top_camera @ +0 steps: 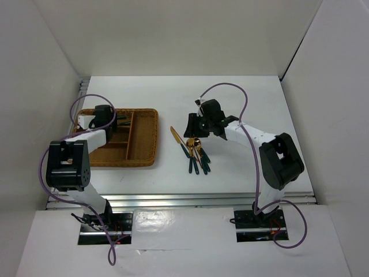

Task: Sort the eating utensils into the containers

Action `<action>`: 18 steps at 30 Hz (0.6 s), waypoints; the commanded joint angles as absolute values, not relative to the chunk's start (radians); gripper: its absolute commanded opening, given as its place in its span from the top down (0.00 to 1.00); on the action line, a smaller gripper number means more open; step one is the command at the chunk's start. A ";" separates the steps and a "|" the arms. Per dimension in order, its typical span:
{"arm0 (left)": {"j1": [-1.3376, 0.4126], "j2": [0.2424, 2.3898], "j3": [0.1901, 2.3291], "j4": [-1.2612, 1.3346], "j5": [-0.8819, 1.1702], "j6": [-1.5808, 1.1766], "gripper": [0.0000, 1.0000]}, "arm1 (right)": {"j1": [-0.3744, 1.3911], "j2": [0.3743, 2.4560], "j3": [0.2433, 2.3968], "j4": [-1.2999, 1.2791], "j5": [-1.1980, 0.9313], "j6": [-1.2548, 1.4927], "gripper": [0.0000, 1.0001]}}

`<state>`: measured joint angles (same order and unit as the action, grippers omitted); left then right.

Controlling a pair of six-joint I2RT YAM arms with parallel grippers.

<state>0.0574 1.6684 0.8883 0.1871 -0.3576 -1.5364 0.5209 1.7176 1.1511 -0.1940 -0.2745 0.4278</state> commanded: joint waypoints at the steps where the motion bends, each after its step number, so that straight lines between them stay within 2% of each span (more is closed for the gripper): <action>1: 0.057 1.635 0.914 0.137 -0.383 -1.574 0.40 | 0.528 1.724 1.178 -0.179 -0.276 0.413 0.48; 6: 0.057 1.583 0.893 0.118 -0.383 -1.586 0.25 | 0.528 1.704 1.167 -0.189 -0.255 0.403 0.48; 8: 0.057 1.559 0.893 0.118 -0.364 -1.510 0.20 | 0.528 1.695 1.167 -0.201 -0.229 0.403 0.48; 14: 0.057 1.460 1.009 0.206 -0.191 -1.075 0.17 | 0.528 1.695 1.158 -0.256 -0.153 0.393 0.48; 18: 0.023 1.437 1.129 0.092 0.009 -0.826 0.17 | 0.528 1.695 1.123 -0.244 -0.166 0.393 0.51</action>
<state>0.0513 1.4960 1.0344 0.1101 -0.1528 -1.1023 0.5209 1.7172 1.1488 -0.2394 -0.1795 0.4049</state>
